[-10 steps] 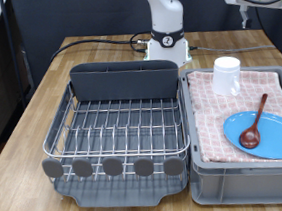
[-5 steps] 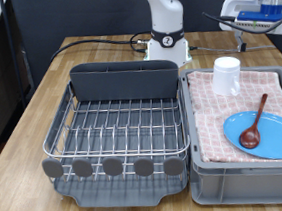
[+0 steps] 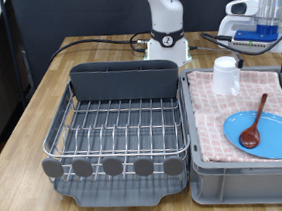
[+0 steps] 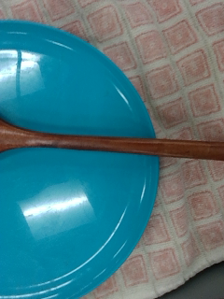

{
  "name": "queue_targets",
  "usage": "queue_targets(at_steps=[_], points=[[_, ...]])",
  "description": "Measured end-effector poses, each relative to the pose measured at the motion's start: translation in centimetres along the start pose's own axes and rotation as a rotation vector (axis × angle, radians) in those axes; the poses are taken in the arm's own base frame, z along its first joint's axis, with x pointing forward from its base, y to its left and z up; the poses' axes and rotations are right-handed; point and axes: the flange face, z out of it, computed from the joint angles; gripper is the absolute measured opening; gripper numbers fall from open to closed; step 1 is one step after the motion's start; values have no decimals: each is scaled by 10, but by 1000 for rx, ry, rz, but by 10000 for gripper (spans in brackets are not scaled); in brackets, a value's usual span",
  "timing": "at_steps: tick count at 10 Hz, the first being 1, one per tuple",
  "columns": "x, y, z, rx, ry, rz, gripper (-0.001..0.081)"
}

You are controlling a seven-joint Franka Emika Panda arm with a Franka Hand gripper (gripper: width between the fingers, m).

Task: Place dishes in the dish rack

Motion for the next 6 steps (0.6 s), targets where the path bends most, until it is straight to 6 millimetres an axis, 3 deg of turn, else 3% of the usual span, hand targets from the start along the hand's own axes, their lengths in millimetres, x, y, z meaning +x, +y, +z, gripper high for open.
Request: queue_targets(at_steps=[6], points=[[3, -29, 35, 22, -9, -6, 803]])
